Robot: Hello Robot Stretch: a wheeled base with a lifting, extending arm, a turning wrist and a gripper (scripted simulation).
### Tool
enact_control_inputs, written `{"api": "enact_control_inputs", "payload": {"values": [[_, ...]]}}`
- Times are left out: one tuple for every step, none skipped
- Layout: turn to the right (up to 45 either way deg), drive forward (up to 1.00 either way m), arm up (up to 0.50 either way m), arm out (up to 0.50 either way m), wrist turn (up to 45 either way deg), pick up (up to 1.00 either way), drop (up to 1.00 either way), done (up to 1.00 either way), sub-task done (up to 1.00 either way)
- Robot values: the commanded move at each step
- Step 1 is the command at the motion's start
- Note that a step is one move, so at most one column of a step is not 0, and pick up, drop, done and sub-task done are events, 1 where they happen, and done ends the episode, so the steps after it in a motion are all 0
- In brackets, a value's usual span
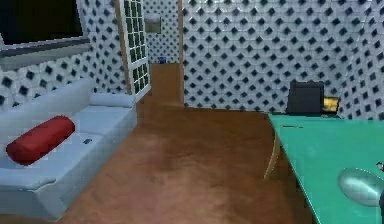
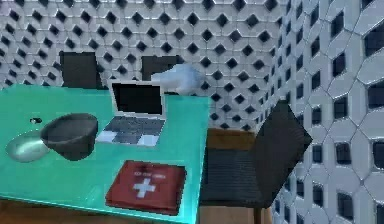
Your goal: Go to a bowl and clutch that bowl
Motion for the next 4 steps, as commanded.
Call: {"api": "enact_control_inputs", "payload": {"values": [[0.0, 0.25, 0.0, 0.0, 0.0, 0.0, 0.0, 0.0, 0.0], [-30.0, 0.0, 0.0, 0.0, 0.0, 0.0, 0.0, 0.0, 0.0], [45.0, 0.0, 0.0, 0.0, 0.0, 0.0, 0.0, 0.0, 0.0], [45.0, 0.0, 0.0, 0.0, 0.0, 0.0, 0.0, 0.0, 0.0]]}}
